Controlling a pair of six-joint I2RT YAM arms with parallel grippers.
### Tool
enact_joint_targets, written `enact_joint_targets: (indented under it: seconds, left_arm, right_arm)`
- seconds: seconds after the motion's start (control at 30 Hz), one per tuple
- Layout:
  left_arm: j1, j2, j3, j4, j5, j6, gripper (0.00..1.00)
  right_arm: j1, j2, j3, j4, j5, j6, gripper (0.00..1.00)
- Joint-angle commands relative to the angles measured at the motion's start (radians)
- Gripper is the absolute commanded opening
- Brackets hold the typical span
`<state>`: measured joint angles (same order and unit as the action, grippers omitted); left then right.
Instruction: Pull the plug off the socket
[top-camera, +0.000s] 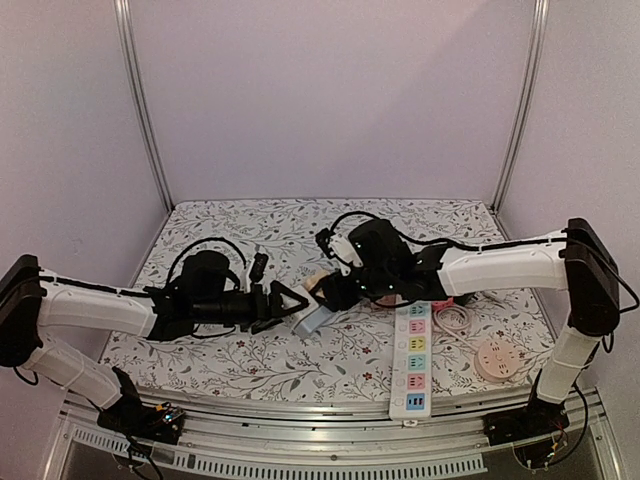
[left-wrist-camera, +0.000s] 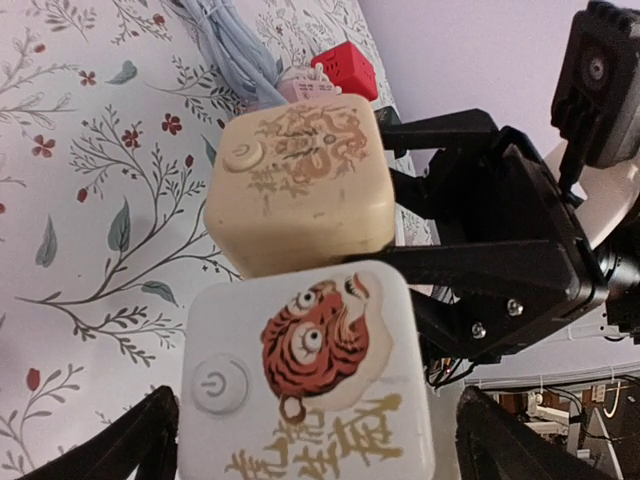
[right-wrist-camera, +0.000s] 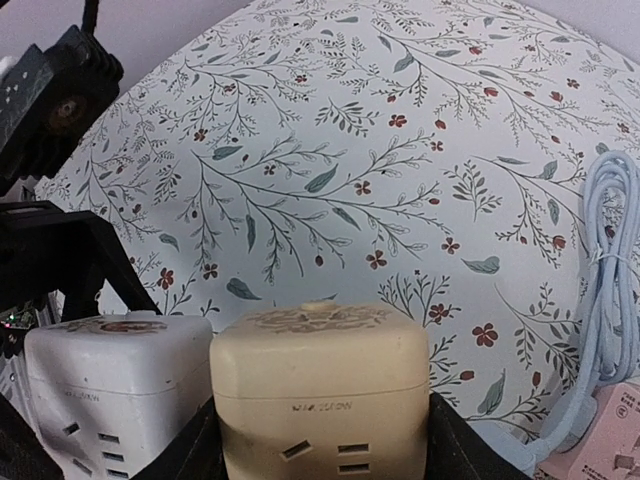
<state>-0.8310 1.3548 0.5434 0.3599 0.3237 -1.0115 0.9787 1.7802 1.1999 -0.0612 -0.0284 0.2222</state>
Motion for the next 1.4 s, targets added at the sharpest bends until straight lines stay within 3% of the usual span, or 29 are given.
enact_joint_targets:
  seconds: [0.0, 0.07, 0.4, 0.67, 1.07, 1.37]
  left_arm:
    - [-0.013, -0.003, -0.004, 0.048, -0.032, -0.048, 0.92]
    - [-0.016, -0.005, -0.012, 0.060, -0.043, -0.064, 0.87]
    - [-0.069, -0.004, -0.006, 0.044, -0.085, -0.066, 0.44]
    - [-0.119, 0.023, 0.059, -0.051, -0.088, 0.031, 0.20]
    - [-0.201, 0.056, 0.098, -0.101, -0.094, 0.215, 0.03]
    - [-0.204, 0.090, 0.111, -0.079, -0.054, 0.161, 0.00]
  right_arm:
    - [0.034, -0.098, -0.026, 0.097, 0.039, -0.008, 0.27]
    - [0.042, -0.118, -0.049, 0.107, 0.061, -0.013, 0.27]
    - [0.063, -0.203, -0.135, 0.076, 0.080, 0.027, 0.29]
    - [0.079, -0.220, -0.198, 0.075, 0.138, 0.118, 0.35]
    - [0.093, -0.239, -0.325, 0.117, 0.201, 0.243, 0.28]
    - [0.104, -0.282, -0.375, 0.117, 0.241, 0.217, 0.26]
